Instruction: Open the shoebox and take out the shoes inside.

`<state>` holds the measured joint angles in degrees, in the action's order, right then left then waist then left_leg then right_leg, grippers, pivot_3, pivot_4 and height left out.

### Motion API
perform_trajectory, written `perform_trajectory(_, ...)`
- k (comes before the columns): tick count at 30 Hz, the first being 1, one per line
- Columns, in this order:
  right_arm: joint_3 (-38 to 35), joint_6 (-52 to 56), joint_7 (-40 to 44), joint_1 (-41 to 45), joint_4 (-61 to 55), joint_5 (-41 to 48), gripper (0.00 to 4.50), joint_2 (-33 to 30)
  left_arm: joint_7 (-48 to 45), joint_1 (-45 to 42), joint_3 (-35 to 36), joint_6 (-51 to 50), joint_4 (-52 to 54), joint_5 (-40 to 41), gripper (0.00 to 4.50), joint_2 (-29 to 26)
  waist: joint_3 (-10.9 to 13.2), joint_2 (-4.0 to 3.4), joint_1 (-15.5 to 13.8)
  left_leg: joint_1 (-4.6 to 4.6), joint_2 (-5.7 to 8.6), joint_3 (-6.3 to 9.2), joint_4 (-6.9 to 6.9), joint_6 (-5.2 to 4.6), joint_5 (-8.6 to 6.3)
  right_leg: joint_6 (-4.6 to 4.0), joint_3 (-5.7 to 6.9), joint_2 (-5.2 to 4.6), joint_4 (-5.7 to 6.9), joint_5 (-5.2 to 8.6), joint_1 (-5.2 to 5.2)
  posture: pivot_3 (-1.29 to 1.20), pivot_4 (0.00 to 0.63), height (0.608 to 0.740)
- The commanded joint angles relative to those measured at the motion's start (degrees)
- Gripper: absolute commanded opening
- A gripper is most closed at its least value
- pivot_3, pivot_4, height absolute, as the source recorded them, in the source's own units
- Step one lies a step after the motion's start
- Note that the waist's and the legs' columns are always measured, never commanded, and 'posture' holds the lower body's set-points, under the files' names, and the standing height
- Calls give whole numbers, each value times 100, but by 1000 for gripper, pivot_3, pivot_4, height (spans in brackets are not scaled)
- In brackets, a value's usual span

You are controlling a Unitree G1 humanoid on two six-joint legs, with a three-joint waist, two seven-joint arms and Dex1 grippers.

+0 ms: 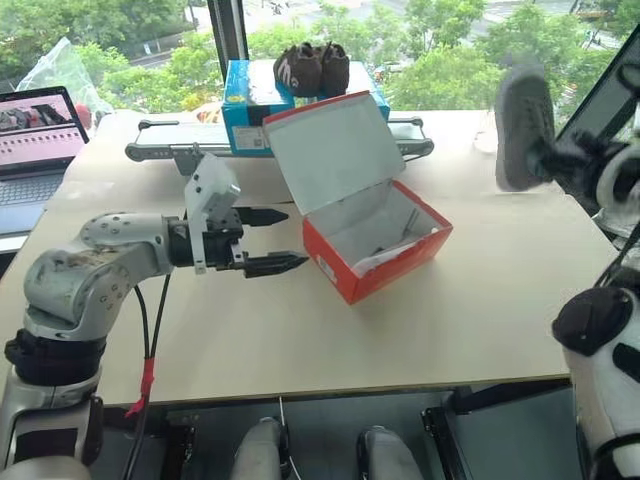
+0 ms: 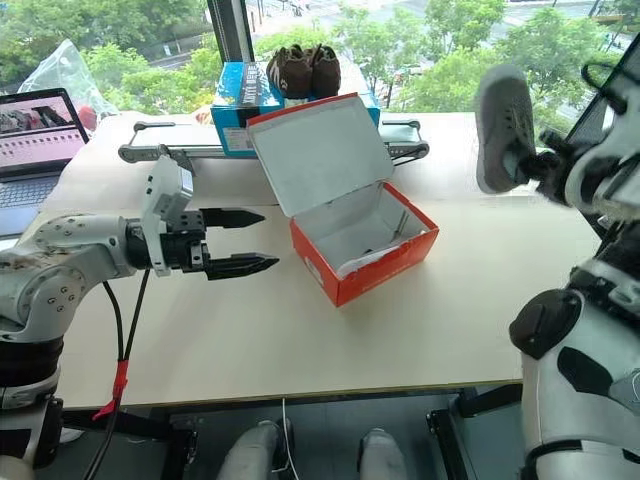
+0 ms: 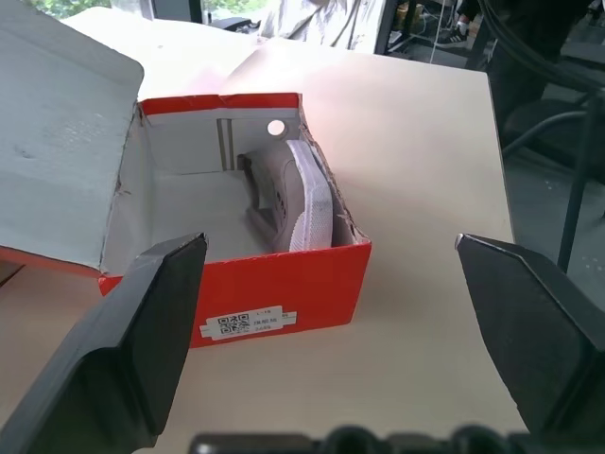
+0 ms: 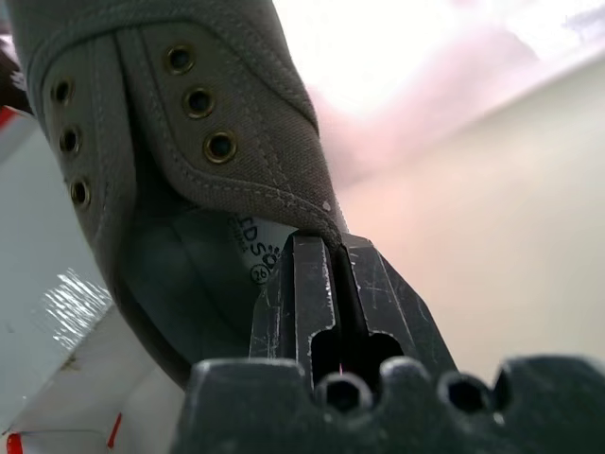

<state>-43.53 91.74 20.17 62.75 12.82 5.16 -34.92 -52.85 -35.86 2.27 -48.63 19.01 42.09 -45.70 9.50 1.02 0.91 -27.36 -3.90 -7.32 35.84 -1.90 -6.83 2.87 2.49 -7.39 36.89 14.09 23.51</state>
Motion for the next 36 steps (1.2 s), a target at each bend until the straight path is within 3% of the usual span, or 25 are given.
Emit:
perform_trajectory(1,-188,76,-319,-425,-469,79,26,129,-60,-116,109,85,89,6,4500,-57,1,-1,-5,-1,2,0,1,-6,4,1,-1,0,0,0,1,0,150,740)
perform_trajectory(15,326,-260,-496,-1468,163,202,26,-285,25,-84,210,-49,224,89,4500,-82,3,-5,-8,-1,5,5,-1,-12,3,4,-3,0,-10,2,-5,0,150,740)
perform_trajectory(22,394,-362,-456,-1331,232,370,2282,-410,92,-58,232,-55,251,127,4500,-111,3,-5,-2,0,5,4,-1,-14,4,5,-5,0,-9,2,-4,0,150,740)
perform_trajectory(28,767,-532,-461,-341,-82,565,4336,-634,134,-45,244,-73,271,155,4500,-127,5,-9,10,0,5,5,-2,-12,3,5,-8,0,-8,2,2,0,150,740)
perform_trajectory(32,1863,-1352,165,179,-382,892,4425,-646,145,-76,217,-56,238,137,4500,-103,5,-9,27,0,2,3,-11,-10,2,2,-14,1,-8,4,12,0,150,740)
perform_trajectory(36,3418,-2310,2003,264,-845,1504,4425,-748,161,-72,177,-29,241,127,4500,-61,5,-9,48,-1,0,-3,-10,-6,-1,2,-16,3,-8,4,15,0,150,740)
